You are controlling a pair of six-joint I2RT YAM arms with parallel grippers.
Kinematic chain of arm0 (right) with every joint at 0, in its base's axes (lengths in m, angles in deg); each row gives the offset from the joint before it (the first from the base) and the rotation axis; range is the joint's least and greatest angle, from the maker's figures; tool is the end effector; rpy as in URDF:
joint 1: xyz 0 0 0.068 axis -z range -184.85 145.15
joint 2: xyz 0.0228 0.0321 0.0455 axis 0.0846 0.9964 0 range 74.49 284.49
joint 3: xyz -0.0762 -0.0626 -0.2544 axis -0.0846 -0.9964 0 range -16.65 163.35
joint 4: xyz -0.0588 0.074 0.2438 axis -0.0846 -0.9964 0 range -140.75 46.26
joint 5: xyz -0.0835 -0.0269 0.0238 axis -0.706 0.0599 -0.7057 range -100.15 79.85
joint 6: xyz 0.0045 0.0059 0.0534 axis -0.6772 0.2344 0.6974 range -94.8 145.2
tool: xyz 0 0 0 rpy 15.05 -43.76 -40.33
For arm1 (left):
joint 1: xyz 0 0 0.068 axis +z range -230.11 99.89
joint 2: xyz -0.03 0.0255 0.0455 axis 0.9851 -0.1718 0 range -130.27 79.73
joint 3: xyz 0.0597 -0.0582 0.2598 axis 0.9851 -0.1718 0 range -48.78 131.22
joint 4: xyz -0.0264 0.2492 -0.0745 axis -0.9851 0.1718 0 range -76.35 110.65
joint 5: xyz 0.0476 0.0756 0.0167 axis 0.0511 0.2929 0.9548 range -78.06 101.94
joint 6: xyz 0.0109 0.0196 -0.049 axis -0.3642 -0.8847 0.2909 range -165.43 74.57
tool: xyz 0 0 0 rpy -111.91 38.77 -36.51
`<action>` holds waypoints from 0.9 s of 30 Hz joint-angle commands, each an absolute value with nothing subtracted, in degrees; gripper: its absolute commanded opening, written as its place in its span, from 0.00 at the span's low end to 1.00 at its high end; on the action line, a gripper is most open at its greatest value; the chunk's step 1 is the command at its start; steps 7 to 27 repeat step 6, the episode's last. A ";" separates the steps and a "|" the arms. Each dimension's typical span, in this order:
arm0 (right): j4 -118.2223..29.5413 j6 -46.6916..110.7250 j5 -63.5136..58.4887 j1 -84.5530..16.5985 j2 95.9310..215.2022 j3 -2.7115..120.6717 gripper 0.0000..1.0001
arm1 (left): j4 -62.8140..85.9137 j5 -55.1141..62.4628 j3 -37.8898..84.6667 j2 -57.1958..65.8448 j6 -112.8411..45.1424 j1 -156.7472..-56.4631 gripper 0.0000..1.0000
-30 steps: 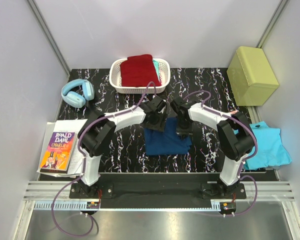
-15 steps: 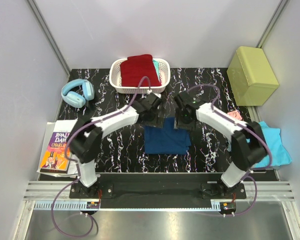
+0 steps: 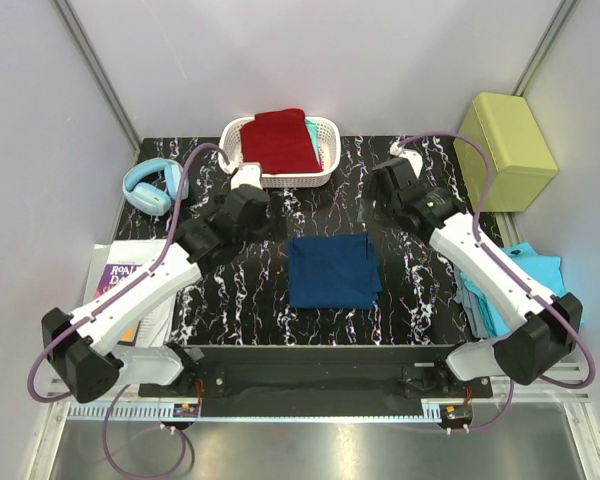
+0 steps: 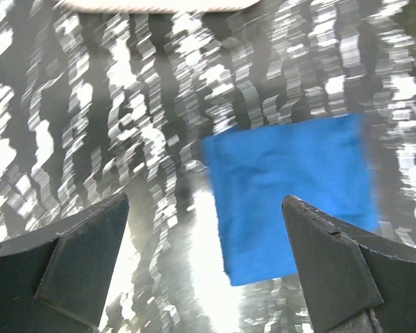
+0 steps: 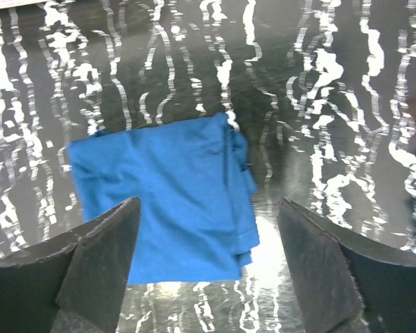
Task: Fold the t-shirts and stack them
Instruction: Fold the long partially folded tshirt into a neat square
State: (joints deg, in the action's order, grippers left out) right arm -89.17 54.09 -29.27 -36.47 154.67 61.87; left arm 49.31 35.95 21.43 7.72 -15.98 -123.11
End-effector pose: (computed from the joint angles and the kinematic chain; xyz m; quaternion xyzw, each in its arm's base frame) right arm 0.2573 0.1447 0.3478 0.0389 0.9190 0.0482 0.3894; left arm 0.2071 -0.1733 0.3522 0.0120 0.8818 -0.1054 0.4595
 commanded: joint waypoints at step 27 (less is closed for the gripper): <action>-90.68 51.92 -36.26 -36.67 144.72 54.98 0.95 | 59.96 47.95 12.92 16.52 -7.82 -122.21 0.99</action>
